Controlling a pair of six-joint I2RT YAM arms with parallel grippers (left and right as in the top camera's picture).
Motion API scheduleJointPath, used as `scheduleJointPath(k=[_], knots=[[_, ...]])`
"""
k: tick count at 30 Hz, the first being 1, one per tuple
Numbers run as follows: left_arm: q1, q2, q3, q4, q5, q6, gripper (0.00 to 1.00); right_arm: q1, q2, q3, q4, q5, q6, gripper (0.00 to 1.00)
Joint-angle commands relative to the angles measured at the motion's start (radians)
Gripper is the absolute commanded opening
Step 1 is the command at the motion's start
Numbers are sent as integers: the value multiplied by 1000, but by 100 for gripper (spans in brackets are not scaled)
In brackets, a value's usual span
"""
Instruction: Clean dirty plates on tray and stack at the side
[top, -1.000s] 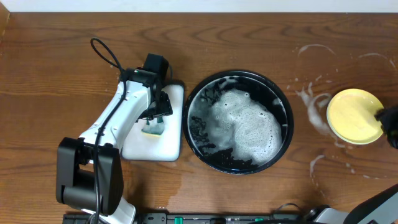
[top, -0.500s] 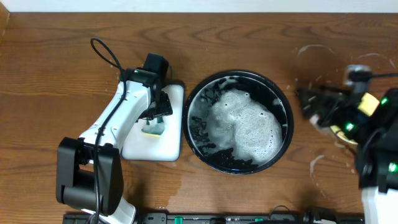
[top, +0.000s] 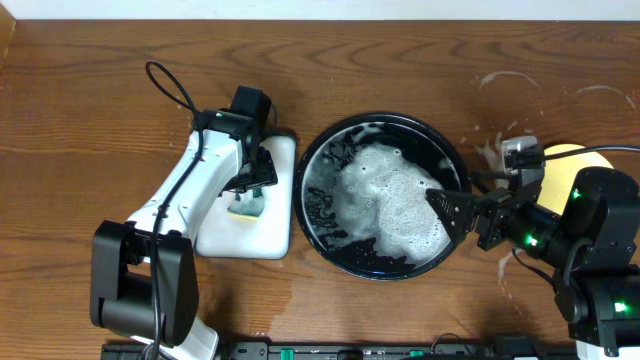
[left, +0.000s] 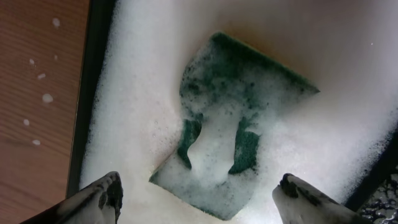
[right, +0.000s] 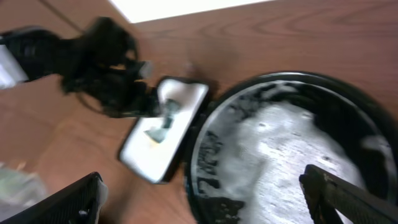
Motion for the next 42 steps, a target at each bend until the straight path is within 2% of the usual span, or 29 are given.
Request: scheduleJointPath(k=[1,5,8,24,35,42], knots=[[1,-12,8,-2,-10,6,81,15,-11,5,6,206,-53,99],[1,-12,8,-2,-10,6,81,40,-97,-72,79,448,-134,99],[1,-12,8,-2,-10,6,81,45,-212,-199,169,532,-174,99],[1,-12,8,-2,-10,6,81,54,-798,-766,291,720,-175,99],[1,-12,8,-2,-10,6,81,56,-809,-981,700,719,-174,99],[1,-12,8,-2,-10,6,81,56,-808,-987,711,712,-171,99]])
